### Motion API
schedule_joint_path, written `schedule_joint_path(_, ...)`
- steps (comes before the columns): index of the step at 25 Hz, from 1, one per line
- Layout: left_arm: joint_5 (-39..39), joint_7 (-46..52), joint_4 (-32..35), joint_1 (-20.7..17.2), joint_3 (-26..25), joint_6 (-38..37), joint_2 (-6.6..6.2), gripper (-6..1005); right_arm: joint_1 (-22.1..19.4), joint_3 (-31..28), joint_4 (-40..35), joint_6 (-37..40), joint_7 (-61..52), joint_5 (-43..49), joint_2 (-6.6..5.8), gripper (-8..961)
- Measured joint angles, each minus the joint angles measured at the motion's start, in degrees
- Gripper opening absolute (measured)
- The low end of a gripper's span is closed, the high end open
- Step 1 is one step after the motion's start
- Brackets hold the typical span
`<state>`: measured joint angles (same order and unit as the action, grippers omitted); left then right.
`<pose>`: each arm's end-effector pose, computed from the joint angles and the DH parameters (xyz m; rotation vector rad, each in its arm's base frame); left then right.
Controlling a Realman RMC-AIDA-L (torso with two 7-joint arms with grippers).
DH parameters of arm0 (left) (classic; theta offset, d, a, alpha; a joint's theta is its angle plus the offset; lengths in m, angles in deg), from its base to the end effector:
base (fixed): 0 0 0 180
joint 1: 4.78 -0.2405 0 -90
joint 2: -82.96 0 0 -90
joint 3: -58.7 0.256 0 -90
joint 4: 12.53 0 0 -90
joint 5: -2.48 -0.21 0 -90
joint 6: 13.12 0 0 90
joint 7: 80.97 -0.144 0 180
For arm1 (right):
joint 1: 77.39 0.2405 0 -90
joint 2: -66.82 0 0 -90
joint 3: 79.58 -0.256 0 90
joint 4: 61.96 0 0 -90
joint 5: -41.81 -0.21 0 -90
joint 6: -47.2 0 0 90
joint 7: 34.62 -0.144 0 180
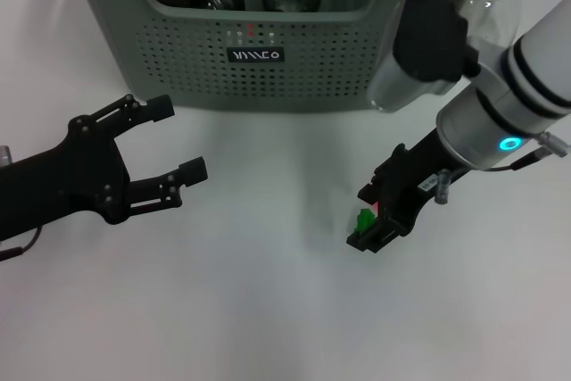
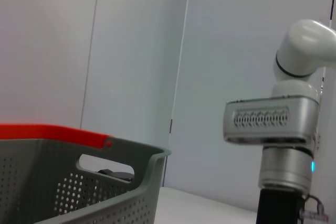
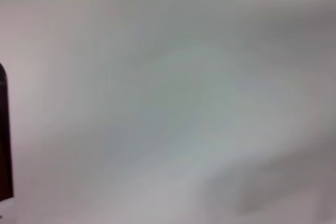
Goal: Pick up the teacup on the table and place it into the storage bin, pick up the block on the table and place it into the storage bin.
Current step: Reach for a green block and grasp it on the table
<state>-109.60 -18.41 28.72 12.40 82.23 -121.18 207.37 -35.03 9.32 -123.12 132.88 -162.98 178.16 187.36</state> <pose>-0.2913 0.2412 0.0178 -2.5108 -0.4431 -1.0445 0.1546 0.3375 -0.0729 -3.0403 0.5073 -0.5558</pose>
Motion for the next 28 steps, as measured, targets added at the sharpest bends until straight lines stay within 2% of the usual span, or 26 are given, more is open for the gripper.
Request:
schedule_joint_path(12, -0.2, -0.1, -0.7, 0.0, 0.0, 0.3, 0.04, 917, -0.9, 4.0, 3.1, -6.8, 0.1, -0.1, 0.19, 663)
schedule_joint_path(28, -0.1, -0.2, -1.3, 0.0, -0.6, 0.4, 0.04, 917, -0.8, 6.1, 5.2, -9.3, -0.2, -0.1, 0.16, 578)
